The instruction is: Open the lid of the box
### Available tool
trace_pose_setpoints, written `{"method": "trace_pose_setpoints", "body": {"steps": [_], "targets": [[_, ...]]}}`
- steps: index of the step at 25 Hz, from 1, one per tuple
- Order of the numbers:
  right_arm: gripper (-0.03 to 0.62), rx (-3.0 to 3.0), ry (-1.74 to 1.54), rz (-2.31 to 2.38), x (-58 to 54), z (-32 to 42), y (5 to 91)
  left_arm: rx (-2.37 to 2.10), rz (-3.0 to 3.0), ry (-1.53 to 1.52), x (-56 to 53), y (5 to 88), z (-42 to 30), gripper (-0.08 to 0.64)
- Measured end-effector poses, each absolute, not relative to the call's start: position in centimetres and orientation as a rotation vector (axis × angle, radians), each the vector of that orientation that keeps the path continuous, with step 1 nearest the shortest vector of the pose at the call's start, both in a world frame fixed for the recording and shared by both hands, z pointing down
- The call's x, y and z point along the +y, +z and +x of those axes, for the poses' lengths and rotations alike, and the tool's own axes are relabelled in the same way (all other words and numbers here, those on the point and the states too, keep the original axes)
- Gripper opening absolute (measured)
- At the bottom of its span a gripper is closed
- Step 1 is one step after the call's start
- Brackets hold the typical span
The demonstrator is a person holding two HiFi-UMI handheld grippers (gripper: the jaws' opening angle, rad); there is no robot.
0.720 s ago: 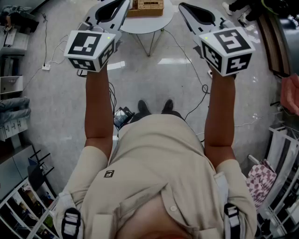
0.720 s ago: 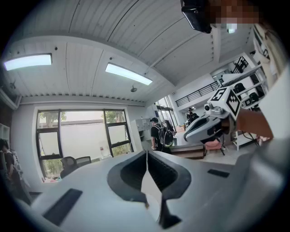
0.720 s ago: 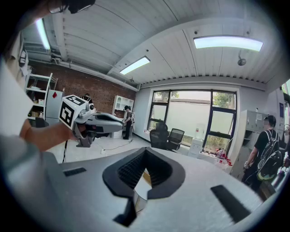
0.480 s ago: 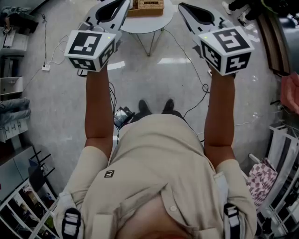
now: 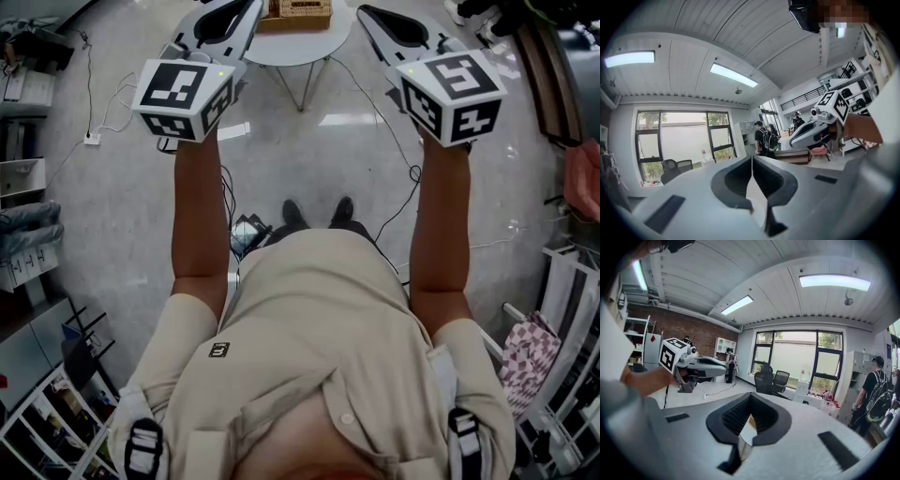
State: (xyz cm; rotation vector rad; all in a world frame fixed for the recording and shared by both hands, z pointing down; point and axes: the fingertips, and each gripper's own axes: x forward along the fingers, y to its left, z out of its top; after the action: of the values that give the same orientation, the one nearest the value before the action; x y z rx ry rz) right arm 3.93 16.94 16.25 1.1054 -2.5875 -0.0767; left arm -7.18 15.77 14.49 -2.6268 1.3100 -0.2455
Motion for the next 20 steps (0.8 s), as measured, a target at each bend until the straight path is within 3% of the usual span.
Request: {"method": "trace_pose_setpoints", "body": {"steps": [10,20], "targets": [[-0.008,-2.612,-0.021,1.118,15.3,-0.7,15.5,1.291,-2.661,-0.244,13.8,14.3,-11.5,0.015],[-0.008,-2.595,-0.027,1.094,12.2,-0.6,18.1,1.291,-2.681,-0.275,10.9,17.0,-10.3,0.015]]}}
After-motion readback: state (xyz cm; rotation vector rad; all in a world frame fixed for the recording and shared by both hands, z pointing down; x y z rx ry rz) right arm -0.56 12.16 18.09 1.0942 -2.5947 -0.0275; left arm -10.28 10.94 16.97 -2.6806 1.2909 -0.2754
